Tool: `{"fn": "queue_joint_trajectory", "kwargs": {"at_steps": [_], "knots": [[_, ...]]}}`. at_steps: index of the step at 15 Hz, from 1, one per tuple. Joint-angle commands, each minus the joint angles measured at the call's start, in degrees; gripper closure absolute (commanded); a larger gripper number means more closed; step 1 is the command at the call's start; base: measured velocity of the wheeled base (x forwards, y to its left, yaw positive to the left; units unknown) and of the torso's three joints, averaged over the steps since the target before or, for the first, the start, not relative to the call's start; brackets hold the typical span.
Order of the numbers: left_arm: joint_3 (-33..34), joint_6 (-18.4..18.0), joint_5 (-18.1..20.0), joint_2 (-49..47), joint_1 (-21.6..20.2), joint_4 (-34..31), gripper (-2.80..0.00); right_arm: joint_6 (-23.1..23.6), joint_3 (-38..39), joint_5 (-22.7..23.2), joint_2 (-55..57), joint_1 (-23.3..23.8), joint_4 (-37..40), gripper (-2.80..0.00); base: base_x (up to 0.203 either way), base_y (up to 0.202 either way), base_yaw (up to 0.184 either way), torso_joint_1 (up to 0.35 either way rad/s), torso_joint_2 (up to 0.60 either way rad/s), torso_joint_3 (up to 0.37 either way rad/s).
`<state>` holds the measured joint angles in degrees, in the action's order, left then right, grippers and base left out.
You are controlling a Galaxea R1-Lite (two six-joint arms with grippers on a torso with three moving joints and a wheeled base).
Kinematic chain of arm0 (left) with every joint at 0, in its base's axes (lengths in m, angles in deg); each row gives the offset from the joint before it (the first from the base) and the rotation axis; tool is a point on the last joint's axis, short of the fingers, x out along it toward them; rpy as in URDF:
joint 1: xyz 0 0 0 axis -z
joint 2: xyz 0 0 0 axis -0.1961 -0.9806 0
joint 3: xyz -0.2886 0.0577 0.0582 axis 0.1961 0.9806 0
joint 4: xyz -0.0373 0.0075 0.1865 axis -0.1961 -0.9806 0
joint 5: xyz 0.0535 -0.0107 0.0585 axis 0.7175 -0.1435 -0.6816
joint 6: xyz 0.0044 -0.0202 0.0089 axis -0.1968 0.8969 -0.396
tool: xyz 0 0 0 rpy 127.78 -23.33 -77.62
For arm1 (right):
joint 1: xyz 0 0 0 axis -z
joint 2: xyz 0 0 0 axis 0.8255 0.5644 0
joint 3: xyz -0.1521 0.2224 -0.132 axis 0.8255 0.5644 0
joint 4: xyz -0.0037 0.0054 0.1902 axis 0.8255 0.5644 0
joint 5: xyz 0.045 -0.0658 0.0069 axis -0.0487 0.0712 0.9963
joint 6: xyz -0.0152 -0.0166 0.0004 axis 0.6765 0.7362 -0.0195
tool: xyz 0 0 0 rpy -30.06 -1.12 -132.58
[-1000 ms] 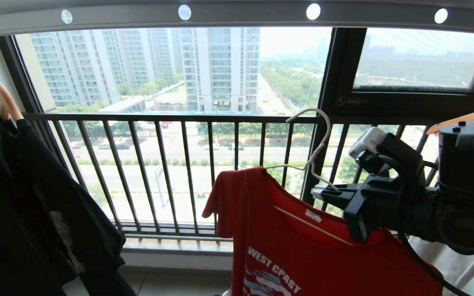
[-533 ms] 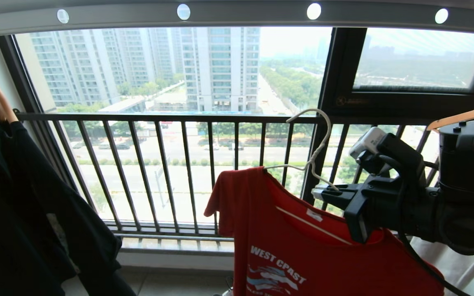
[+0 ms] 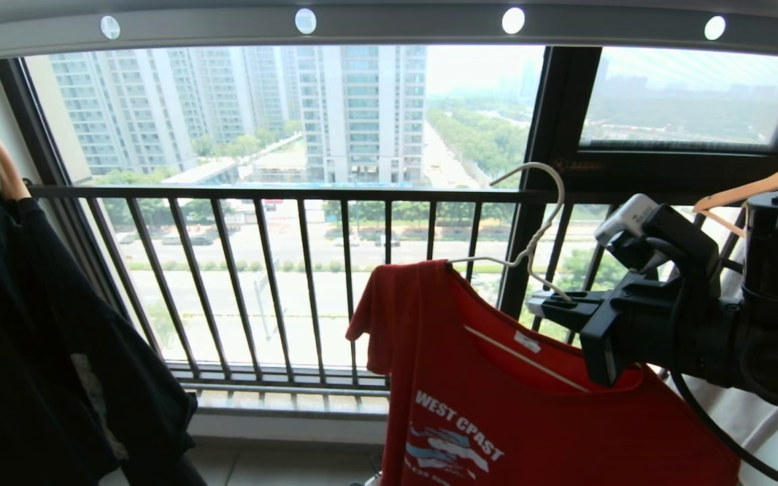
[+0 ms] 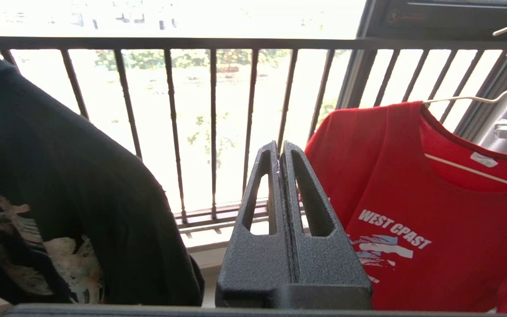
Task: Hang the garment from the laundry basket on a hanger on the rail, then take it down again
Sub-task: Take the clothes off the clothes rack
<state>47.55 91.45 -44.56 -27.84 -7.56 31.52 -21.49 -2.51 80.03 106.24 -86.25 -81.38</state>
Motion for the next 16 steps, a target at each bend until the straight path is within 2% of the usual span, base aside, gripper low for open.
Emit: {"fn": "queue_joint_trajectory", "kwargs": {"at_steps": [1,5,7,10,12,16], "knots": [[-4.94,0.76,6.33,-15.00,3.44,0.46,0.00,0.06,0.04,0.03,0.72,0.29,-0.12,0.00,0.000,0.000,0.000,0.000,0.00,0.000],[-9.31,0.84,9.08,-25.75,15.90,1.81,0.00,0.15,-0.46,-0.05,1.15,0.29,-0.34,0.00,0.000,0.000,0.000,0.000,0.00,0.000],[-8.84,-2.91,9.40,-28.79,20.35,1.77,0.00,0.16,-0.28,-0.06,1.29,0.29,-2.98,0.00,0.000,0.000,0.000,0.000,0.00,0.000],[-6.49,-3.00,9.21,-35.26,27.59,2.20,0.00,0.30,-0.80,-0.14,4.07,-0.21,-7.04,0.00,0.000,0.000,0.000,0.000,0.00,0.000],[-6.19,-1.07,8.92,-38.45,29.82,2.34,0.00,0.24,-0.65,-0.14,5.28,-0.68,-7.24,0.00,0.000,0.000,0.000,0.000,0.00,0.000],[-6.01,0.08,8.86,-39.70,30.08,2.52,0.00,0.15,-0.44,-0.14,5.44,-1.73,-7.24,0.00,0.000,0.000,0.000,0.000,0.00,0.000]]}}
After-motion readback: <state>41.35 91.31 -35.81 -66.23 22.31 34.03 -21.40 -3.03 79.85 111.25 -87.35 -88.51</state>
